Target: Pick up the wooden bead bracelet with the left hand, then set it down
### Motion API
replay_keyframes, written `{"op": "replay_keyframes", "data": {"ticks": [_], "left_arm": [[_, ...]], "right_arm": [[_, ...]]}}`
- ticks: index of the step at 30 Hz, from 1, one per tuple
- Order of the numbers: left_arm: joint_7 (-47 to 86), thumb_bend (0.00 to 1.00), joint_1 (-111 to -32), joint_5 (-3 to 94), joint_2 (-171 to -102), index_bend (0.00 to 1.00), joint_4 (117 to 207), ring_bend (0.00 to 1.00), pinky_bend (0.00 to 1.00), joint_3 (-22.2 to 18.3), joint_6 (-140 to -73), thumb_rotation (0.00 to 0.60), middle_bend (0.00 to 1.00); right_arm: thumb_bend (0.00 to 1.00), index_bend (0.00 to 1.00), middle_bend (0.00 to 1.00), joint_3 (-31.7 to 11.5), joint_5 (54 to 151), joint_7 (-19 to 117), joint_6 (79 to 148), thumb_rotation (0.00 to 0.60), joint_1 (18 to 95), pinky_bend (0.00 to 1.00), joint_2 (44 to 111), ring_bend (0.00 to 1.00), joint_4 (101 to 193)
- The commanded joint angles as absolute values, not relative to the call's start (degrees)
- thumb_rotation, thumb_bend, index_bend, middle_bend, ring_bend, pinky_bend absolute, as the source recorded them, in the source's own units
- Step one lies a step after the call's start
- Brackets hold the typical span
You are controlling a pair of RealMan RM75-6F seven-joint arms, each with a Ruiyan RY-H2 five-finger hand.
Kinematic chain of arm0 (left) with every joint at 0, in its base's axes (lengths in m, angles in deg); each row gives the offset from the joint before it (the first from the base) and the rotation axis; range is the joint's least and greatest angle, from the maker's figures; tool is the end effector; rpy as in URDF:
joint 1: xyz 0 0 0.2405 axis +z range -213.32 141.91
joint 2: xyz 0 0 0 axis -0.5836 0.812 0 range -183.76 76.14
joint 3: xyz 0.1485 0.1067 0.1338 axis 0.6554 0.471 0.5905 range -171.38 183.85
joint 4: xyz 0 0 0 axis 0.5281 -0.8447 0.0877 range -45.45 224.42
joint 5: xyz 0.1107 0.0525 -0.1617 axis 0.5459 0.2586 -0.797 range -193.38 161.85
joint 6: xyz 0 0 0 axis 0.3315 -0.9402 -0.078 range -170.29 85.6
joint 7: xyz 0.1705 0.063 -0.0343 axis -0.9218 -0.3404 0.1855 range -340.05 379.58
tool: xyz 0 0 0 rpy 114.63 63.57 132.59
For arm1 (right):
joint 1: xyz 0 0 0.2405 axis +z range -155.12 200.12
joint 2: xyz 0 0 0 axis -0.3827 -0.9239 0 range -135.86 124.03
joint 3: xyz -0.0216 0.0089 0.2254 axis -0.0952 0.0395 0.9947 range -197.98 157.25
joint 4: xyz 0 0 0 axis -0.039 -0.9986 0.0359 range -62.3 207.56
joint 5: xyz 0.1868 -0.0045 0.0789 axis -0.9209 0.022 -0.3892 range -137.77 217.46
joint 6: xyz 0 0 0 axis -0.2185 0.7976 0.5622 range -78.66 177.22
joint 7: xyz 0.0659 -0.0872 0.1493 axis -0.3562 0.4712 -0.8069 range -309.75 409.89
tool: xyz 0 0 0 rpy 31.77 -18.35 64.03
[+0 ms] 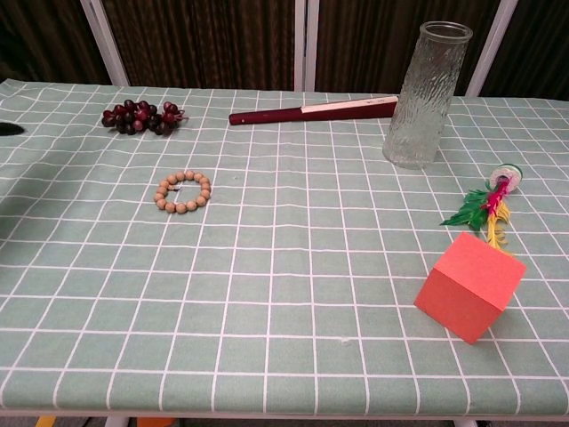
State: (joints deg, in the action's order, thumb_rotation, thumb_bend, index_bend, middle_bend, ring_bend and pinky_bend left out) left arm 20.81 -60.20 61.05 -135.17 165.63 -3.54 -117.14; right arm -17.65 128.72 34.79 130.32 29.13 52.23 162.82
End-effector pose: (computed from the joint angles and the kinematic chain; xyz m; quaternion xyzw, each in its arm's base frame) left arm -0.2336 0.3384 0.0904 -0.6007 -0.3714 -0.4551 0.5424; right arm -0.2880 -0.2284 0.1724 0.5983 -0.4280 0.4168 0.5339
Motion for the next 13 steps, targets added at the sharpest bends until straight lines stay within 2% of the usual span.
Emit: {"op": "replay_keyframes", "data": {"ticks": [1,8,13], "left_arm": [[13.8,0.06,-53.5,58.0,-128.0,0.30,170.3,0.17,0.11,-1.0,-121.2,0.600,0.33],[9.5,0.06,-44.9,60.7,-125.4,0.26,176.9,0.14,0.09,4.4,-130.2,0.600,0.29],[9.1,0.06,-41.0,63.5,-125.9,0.26,179.4,0.14,0.09,6.1,-135.6,0.600,0.28]], "right_arm": [[0.14,0.00,0.05,-17.9,129.1,33.3,129.8,0.600,29.8,0.00,53.3,0.00,161.0],[0.15,0.00,0.01,-17.9,131.0,35.5,132.1,0.600,29.8,0.00,55.9,0.00,159.9],[0.14,0.00,0.00,-18.3,132.4,38.3,134.2,0.600,29.1,0.00,56.2,0.00,161.4]]}}
